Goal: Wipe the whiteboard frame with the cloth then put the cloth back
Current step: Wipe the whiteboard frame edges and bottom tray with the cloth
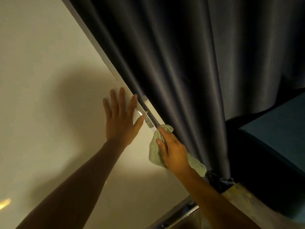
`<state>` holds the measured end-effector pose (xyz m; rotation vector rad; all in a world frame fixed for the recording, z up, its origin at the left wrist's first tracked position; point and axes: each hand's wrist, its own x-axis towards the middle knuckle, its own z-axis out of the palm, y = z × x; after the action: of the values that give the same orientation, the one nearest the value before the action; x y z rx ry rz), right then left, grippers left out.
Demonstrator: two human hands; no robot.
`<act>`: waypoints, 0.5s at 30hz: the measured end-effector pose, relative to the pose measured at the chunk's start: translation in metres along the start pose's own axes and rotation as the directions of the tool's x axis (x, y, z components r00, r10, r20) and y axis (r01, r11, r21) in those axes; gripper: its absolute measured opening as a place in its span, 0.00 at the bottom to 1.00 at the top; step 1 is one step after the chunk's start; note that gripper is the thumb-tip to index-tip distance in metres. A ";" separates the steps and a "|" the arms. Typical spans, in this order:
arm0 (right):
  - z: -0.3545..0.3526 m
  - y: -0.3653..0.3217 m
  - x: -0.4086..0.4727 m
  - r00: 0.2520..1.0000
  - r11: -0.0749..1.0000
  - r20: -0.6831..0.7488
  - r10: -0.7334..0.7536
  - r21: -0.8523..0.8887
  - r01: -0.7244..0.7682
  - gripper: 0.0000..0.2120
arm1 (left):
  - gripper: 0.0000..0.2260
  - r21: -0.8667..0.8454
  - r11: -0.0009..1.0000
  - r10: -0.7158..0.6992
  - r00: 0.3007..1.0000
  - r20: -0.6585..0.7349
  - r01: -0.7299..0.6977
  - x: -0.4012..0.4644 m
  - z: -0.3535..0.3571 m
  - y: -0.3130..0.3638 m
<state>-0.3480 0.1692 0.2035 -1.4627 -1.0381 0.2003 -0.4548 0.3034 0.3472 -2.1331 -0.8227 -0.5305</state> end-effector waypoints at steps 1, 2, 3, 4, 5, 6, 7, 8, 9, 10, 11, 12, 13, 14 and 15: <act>0.002 0.000 -0.001 0.998 0.998 -0.026 0.060 0.038 -0.059 0.26 | 0.37 -0.014 1.000 -0.009 1.000 -0.008 0.009 0.000 0.003 -0.001; 0.004 -0.001 -0.001 0.992 0.991 -0.040 0.117 0.075 -0.114 0.27 | 0.38 -0.016 1.000 0.008 1.000 -0.002 -0.008 0.002 0.004 -0.003; 0.005 0.001 -0.002 0.985 0.982 -0.030 0.169 0.092 -0.165 0.27 | 0.38 -0.003 1.000 0.011 0.999 -0.044 -0.011 0.003 0.009 -0.003; 0.003 0.004 -0.004 0.985 0.983 -0.013 0.170 0.075 -0.169 0.26 | 0.39 -0.018 1.000 0.013 0.999 -0.039 -0.013 0.003 0.006 -0.002; -0.001 0.008 -0.007 0.994 0.993 0.000 0.113 0.027 -0.113 0.26 | 0.39 -0.013 1.000 0.002 0.999 -0.044 -0.003 0.001 0.007 -0.001; -0.004 0.013 -0.011 0.999 0.999 0.027 0.044 -0.030 -0.043 0.25 | 0.39 -0.031 1.000 0.003 1.000 -0.022 -0.003 0.002 0.004 0.000; -0.006 0.020 -0.019 0.999 0.998 0.044 0.011 -0.055 -0.009 0.26 | 0.39 -0.013 1.000 0.007 0.999 -0.046 -0.007 0.001 0.006 0.000; -0.008 0.027 -0.030 0.998 0.998 0.044 0.053 -0.047 -0.051 0.30 | 0.39 -0.017 1.000 -0.003 1.000 -0.024 0.003 0.000 0.003 0.001; -0.009 0.034 -0.042 0.992 0.992 0.018 0.126 -0.010 -0.125 0.35 | 0.39 -0.026 1.000 0.002 1.000 -0.012 -0.002 0.001 0.003 0.000; -0.011 0.042 -0.055 0.983 0.983 -0.001 0.183 0.000 -0.183 0.39 | 0.39 -0.032 0.999 -0.006 1.000 0.009 0.007 0.003 0.002 -0.002; -0.012 0.050 -0.068 0.978 0.978 -0.011 0.207 0.004 -0.206 0.40 | 0.39 -0.040 0.999 -0.006 1.000 -0.004 0.006 0.002 0.004 -0.002; -0.014 0.058 -0.082 0.978 0.978 -0.009 0.208 -0.013 -0.208 0.39 | 0.39 -0.061 0.998 -0.007 1.000 0.002 0.007 0.001 0.002 -0.001; -0.019 0.066 -0.092 0.979 0.979 0.012 0.205 -0.018 -0.205 0.34 | 0.39 -0.074 0.997 -0.015 1.000 0.015 0.016 0.002 0.002 -0.003; -0.025 0.072 -0.100 0.974 0.975 0.045 0.223 -0.031 -0.221 0.28 | 0.39 -0.075 0.997 -0.009 1.000 0.030 0.011 0.003 0.000 -0.005; -0.031 0.077 -0.111 0.963 0.966 0.079 0.256 -0.041 -0.253 0.21 | 0.40 -0.077 0.997 0.003 1.000 0.030 -0.001 0.001 0.002 -0.005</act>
<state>-0.3555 0.0857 0.0938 -1.6265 -0.9203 0.4347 -0.4575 0.3083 0.3489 -2.2172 -0.8284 -0.5387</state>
